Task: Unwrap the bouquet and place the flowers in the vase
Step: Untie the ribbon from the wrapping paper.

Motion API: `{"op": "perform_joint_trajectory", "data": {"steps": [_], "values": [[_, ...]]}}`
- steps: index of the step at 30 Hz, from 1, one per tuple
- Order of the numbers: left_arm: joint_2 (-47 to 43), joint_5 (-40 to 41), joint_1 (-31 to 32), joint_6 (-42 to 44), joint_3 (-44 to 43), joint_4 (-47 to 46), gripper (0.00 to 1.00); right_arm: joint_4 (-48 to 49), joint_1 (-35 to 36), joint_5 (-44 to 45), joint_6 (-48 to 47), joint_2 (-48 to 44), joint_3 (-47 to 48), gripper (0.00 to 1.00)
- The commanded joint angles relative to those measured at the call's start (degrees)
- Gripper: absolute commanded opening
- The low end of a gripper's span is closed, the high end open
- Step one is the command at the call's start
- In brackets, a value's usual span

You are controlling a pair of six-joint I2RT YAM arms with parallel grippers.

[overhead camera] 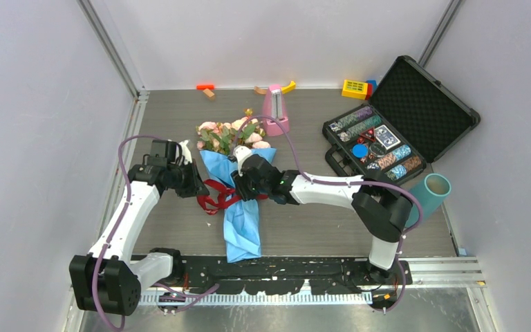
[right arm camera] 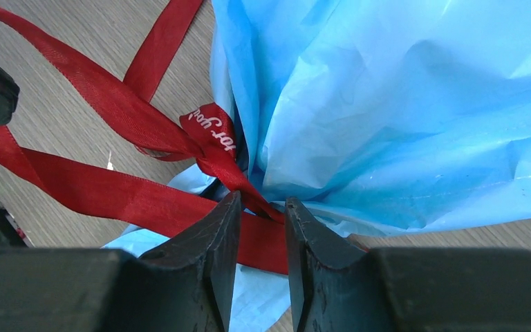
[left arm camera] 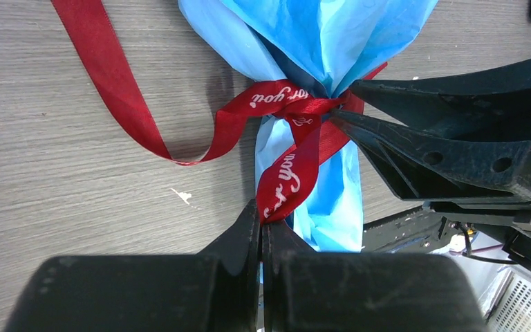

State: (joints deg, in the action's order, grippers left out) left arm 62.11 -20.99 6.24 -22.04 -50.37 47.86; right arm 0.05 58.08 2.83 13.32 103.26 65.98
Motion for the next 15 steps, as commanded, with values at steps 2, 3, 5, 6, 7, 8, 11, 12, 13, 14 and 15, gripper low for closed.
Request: {"op": "perform_joint_trajectory", "data": {"steps": [2,3,5,6,7,8,11,12,13,14,15], "values": [[-1.0,-1.4,-0.3,0.2,0.3,-2.0,0.0,0.7,0.7,2.2,-2.2,1.2,3.4,0.32],[-1.0,-1.4,-0.3,0.2,0.3,-2.0,0.0,0.7,0.7,2.3,-2.3,1.3,3.5,0.29],[-1.0,-1.3,-0.3,0.1,0.3,-2.1,0.0,0.7,0.9,2.5,-2.5,1.6,3.7,0.19],[-0.9,-1.1,-0.3,0.0,0.3,-2.1,0.0,0.7,1.0,2.8,-2.5,1.6,3.7,0.15],[-0.9,-0.8,-0.3,-0.2,0.4,-2.0,0.0,0.7,1.0,3.1,-2.4,1.5,3.6,0.07],[-0.8,-0.4,-0.4,-0.3,0.4,-1.9,0.0,0.8,1.2,3.9,-2.4,1.0,3.2,0.02],[-0.5,1.7,-0.4,-0.7,0.4,-1.6,0.0,2.2,1.4,6.5,-1.6,-1.2,1.5,0.0],[-0.4,2.5,-0.4,-0.8,0.4,-1.3,0.0,2.7,1.4,8.2,-1.4,-1.8,0.1,0.0],[-0.3,3.1,-0.5,-0.9,0.5,-1.0,0.0,3.9,1.5,9.0,-0.7,-3.1,-0.6,0.0],[-0.2,3.5,-0.8,-1.1,0.5,-1.0,0.0,4.4,1.4,10.8,-0.3,-3.8,-2.2,0.0],[-0.1,3.7,-1.0,-1.2,0.7,-0.9,0.0,5.7,1.5,11.6,0.5,-5.0,-2.9,0.0]]}}
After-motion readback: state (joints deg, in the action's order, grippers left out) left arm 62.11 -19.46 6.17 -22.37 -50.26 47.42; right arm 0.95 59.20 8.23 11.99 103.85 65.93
